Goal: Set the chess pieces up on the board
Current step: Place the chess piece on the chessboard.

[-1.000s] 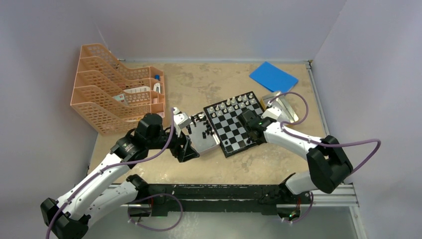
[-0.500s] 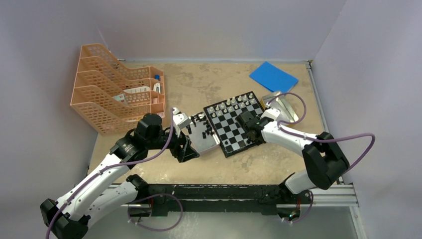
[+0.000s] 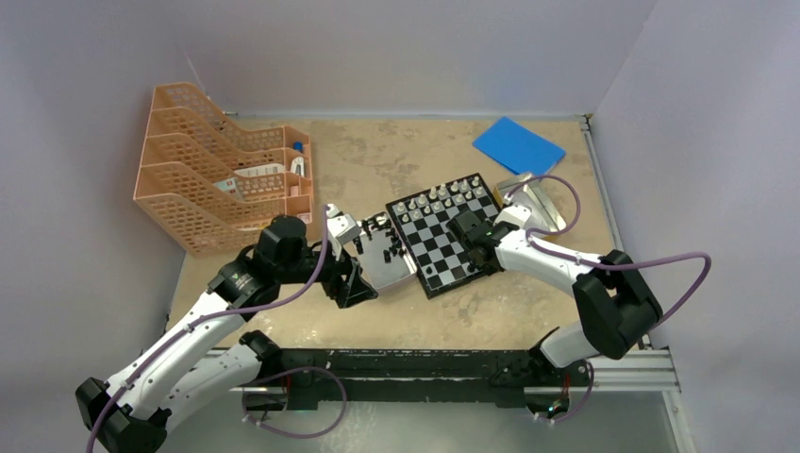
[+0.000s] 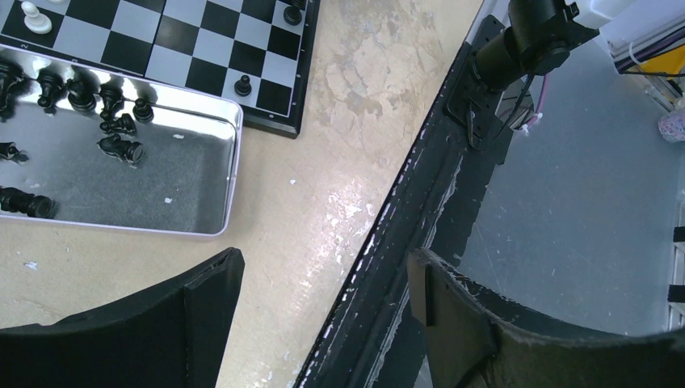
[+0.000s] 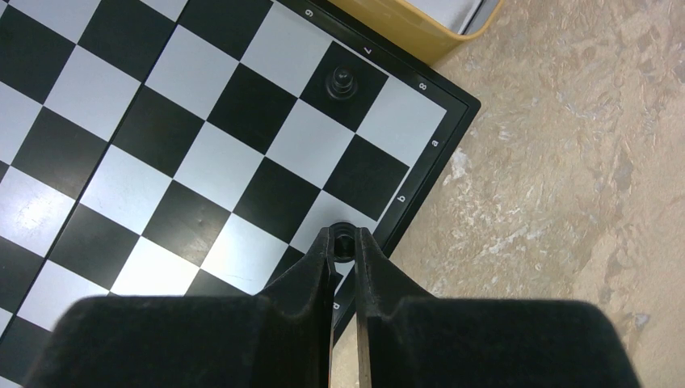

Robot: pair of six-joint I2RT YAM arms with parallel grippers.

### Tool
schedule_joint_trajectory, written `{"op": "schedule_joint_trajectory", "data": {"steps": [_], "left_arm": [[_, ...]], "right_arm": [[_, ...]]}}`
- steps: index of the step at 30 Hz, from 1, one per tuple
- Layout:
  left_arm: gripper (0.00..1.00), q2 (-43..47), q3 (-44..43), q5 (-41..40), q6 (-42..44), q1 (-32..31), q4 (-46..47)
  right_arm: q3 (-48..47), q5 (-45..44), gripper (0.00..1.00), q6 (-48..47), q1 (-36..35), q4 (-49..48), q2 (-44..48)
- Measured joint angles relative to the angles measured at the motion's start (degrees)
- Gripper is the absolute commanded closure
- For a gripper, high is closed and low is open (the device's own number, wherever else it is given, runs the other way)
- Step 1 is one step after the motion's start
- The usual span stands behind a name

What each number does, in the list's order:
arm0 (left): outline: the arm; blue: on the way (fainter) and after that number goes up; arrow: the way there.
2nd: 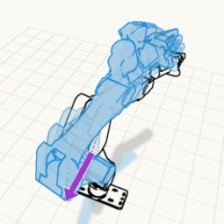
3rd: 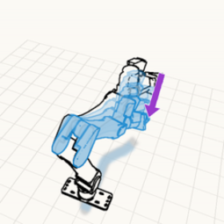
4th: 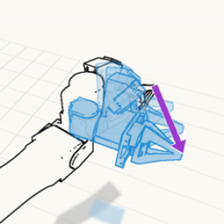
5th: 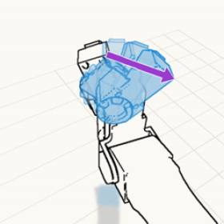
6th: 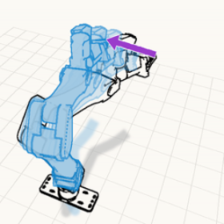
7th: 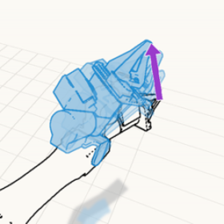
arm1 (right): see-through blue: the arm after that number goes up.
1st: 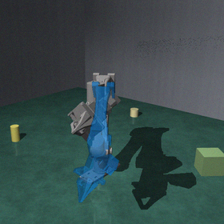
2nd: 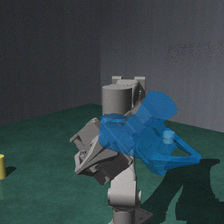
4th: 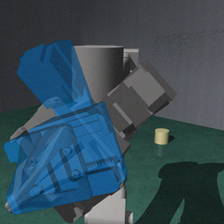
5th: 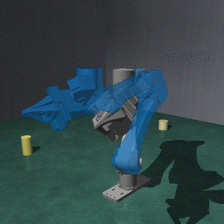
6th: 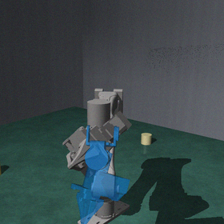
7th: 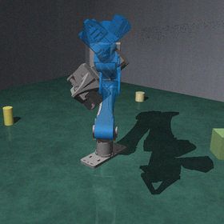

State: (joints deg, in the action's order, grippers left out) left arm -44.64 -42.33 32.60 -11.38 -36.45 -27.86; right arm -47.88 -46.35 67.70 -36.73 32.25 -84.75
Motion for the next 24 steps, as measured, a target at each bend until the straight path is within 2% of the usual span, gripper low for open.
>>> {"op": "schedule_joint_trajectory", "data": {"steps": [6,24], "left_arm": [[0.26,0.3,0.0,0.0,0.0,0.0,0.0],[0.26,-0.2,0.0,-0.1,0.0,0.0,0.0]], "right_arm": [[0.0,-0.4,0.87,-0.4,0.0,-0.3,-0.4],[0.0,0.7,0.76,-1.1,0.0,-1.1,-0.1]]}}
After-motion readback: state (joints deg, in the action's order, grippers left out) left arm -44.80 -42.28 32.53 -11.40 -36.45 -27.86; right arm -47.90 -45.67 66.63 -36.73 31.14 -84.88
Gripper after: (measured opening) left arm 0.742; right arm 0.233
